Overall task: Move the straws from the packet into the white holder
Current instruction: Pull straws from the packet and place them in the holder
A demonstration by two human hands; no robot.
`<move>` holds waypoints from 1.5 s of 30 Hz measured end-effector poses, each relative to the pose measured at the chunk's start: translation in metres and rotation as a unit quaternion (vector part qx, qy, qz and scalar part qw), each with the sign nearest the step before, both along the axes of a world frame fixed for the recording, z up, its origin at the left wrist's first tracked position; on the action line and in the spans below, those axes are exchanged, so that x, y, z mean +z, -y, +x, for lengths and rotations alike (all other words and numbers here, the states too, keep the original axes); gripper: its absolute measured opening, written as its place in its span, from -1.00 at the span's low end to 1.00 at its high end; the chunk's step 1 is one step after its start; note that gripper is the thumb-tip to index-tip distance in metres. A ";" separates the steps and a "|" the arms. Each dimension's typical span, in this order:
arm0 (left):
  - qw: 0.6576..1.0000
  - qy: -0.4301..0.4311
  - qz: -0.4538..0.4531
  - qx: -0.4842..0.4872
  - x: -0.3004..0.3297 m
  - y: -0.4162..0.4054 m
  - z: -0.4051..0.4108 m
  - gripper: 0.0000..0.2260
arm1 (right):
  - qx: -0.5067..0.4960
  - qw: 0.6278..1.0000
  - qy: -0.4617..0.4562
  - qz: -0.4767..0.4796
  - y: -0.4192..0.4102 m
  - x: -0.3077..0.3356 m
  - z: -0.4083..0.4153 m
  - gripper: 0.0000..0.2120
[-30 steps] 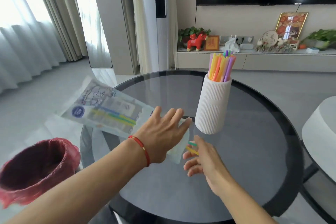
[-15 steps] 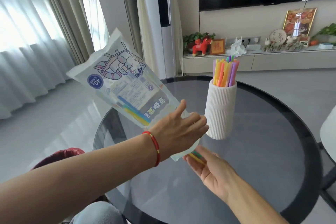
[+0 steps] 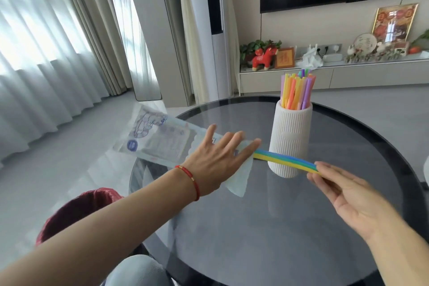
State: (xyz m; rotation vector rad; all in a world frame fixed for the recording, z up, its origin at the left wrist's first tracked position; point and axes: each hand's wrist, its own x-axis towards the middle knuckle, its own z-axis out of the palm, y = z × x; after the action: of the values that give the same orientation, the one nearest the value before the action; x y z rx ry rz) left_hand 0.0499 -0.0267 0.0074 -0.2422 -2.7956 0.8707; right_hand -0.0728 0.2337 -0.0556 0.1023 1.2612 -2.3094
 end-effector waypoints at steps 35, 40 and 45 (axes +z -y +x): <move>0.840 -0.039 0.533 -0.089 -0.068 -0.067 -0.003 -0.37 | -0.011 0.822 -0.459 0.336 0.006 0.044 0.044 -0.79; 0.782 -0.135 0.608 0.003 -0.077 -0.034 -0.002 -0.37 | 0.056 0.680 -0.527 0.507 0.008 0.095 0.021 -0.75; 0.791 -0.136 0.596 -0.019 -0.081 -0.037 -0.010 -0.40 | 0.122 0.666 -0.477 0.561 0.031 0.066 0.007 -0.76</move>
State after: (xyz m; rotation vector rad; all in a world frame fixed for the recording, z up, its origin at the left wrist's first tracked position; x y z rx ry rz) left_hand 0.0398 0.0104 -0.0732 0.0474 -2.4585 -0.8696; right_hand -0.0660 0.2030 0.0105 -0.9115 2.8050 -0.9031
